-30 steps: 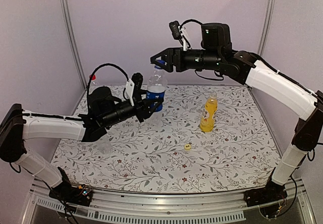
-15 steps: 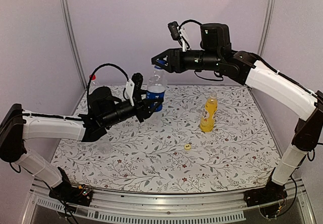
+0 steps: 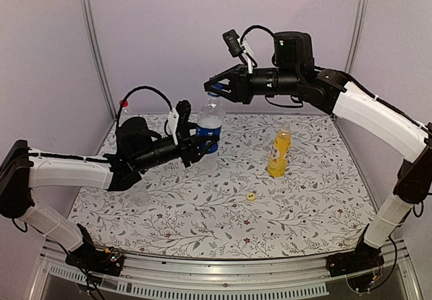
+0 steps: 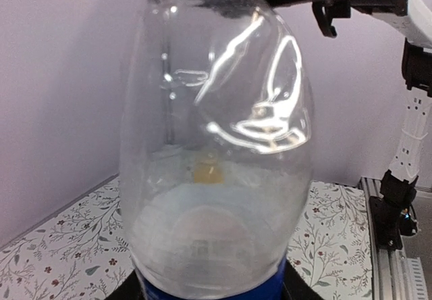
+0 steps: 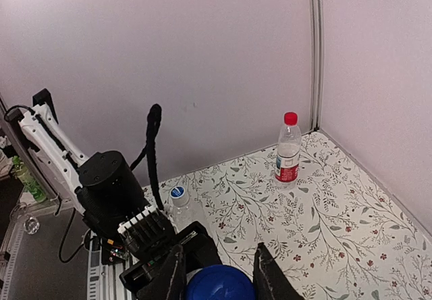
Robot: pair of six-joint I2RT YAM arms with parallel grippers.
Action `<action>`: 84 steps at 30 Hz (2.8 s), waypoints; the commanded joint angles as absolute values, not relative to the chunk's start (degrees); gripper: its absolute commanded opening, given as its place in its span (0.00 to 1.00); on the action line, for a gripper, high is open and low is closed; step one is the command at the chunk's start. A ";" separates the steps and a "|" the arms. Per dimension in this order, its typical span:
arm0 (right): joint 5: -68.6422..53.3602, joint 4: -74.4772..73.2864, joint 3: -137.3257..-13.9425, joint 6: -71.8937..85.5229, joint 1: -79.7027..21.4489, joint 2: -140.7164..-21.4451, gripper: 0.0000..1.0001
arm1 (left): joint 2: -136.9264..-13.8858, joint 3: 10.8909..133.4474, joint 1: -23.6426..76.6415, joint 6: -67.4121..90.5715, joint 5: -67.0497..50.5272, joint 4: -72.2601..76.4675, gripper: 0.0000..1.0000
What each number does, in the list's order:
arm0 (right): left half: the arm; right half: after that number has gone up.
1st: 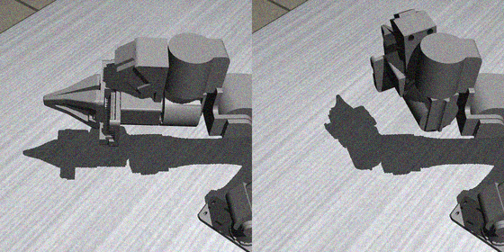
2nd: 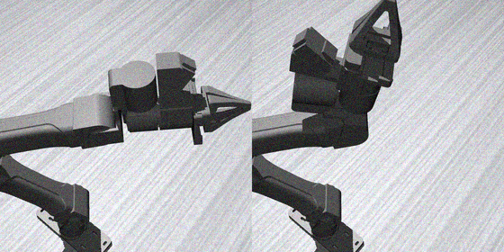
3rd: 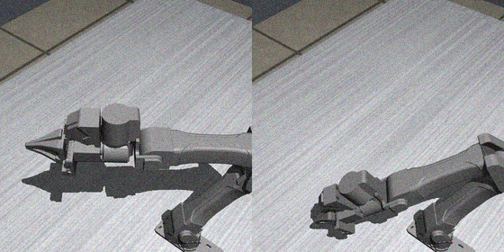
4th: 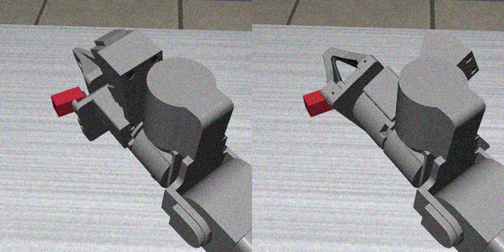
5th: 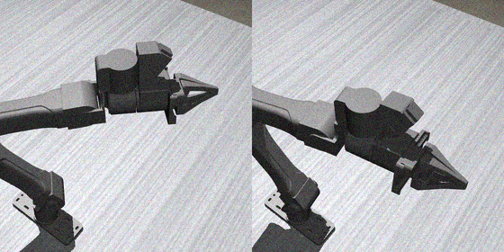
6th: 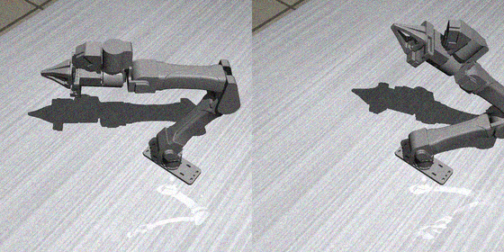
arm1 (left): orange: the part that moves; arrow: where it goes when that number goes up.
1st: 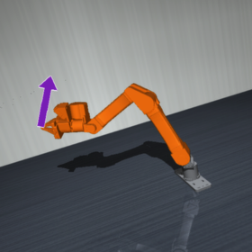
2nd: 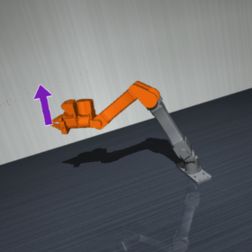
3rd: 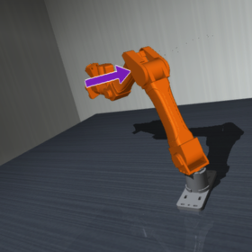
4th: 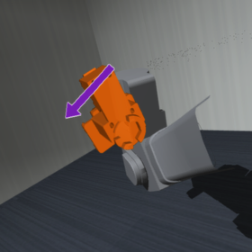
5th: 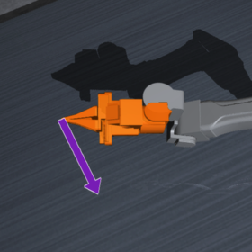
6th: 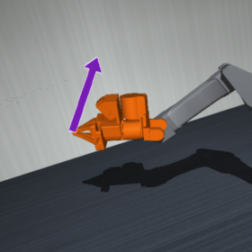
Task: Unscrew the bottle caps
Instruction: Unscrew the bottle cap from the plastic bottle.
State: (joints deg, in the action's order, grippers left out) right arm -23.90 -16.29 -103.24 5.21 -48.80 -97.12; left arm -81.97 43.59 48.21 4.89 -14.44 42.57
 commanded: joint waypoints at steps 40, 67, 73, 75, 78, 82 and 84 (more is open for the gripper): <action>-53.47 -15.88 -101.47 -5.15 -41.35 -94.25 0.78 | -84.17 44.11 46.37 10.50 -35.93 52.63 0.41; -19.72 -13.31 -101.95 20.63 -46.22 -97.00 0.81 | -80.51 44.96 48.35 6.04 -10.85 41.57 0.42; -21.37 -12.96 -101.78 20.73 -46.41 -97.55 0.69 | -80.42 44.92 48.54 5.66 -10.34 41.27 0.43; -21.76 -12.77 -101.69 20.73 -46.49 -97.56 0.63 | -80.43 44.96 48.52 5.56 -10.05 41.14 0.43; -22.37 -12.60 -101.54 20.61 -46.49 -97.47 0.55 | -80.34 44.92 48.55 5.37 -9.61 40.97 0.43; -23.00 -12.13 -101.25 20.56 -46.54 -97.21 0.45 | -80.33 45.03 48.60 5.21 -9.24 40.78 0.43; -23.14 -12.14 -101.17 20.48 -46.51 -97.12 0.42 | -80.33 44.99 48.60 5.14 -9.12 40.69 0.43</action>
State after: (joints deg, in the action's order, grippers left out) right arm -21.85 -12.91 -100.44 20.60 -46.19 -97.49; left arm -81.95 43.68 47.99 5.96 -9.91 41.06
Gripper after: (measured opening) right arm 0.440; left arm 0.428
